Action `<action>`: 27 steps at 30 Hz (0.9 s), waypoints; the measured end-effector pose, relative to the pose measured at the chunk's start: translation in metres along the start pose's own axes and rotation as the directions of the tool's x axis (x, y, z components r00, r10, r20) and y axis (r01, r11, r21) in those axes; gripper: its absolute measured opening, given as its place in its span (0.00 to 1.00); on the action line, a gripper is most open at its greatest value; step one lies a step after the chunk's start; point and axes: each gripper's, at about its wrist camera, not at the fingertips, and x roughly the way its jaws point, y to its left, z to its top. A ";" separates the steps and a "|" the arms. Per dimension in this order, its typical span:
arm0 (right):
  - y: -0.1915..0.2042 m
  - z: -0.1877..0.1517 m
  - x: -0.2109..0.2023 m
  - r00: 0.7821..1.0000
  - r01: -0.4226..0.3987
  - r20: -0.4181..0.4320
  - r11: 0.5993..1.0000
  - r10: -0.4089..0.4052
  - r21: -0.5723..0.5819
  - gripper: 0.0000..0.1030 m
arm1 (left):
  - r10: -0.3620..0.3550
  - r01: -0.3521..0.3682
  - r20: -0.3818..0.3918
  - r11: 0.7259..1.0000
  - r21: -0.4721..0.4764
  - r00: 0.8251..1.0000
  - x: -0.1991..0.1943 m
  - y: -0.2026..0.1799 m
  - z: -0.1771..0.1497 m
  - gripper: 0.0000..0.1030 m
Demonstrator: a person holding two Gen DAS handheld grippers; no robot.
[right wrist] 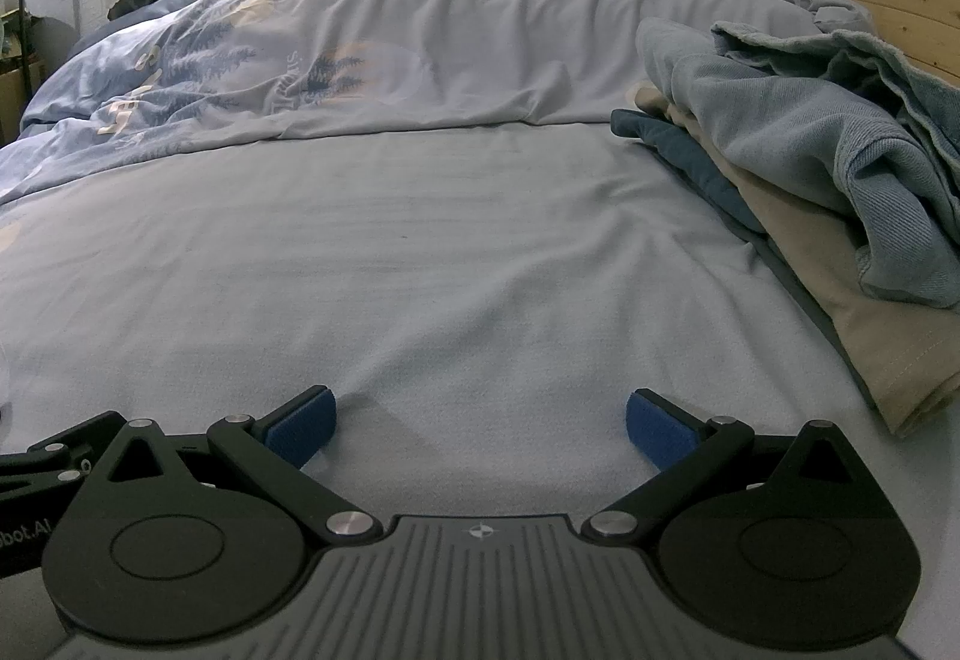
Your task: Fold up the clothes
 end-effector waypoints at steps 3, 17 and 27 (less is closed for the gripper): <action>0.000 0.000 0.000 1.000 0.000 0.000 1.000 0.000 0.000 1.00 | 0.001 -0.001 0.000 1.000 0.001 1.000 0.000 -0.001 0.000 1.00; 0.000 0.000 0.000 1.000 0.000 0.000 1.000 0.000 0.000 1.00 | 0.001 -0.001 0.001 1.000 0.000 1.000 0.000 0.003 -0.002 1.00; 0.000 0.000 0.000 1.000 0.000 0.000 1.000 0.000 0.000 1.00 | 0.007 -0.007 0.001 1.000 0.010 1.000 0.000 0.002 -0.001 1.00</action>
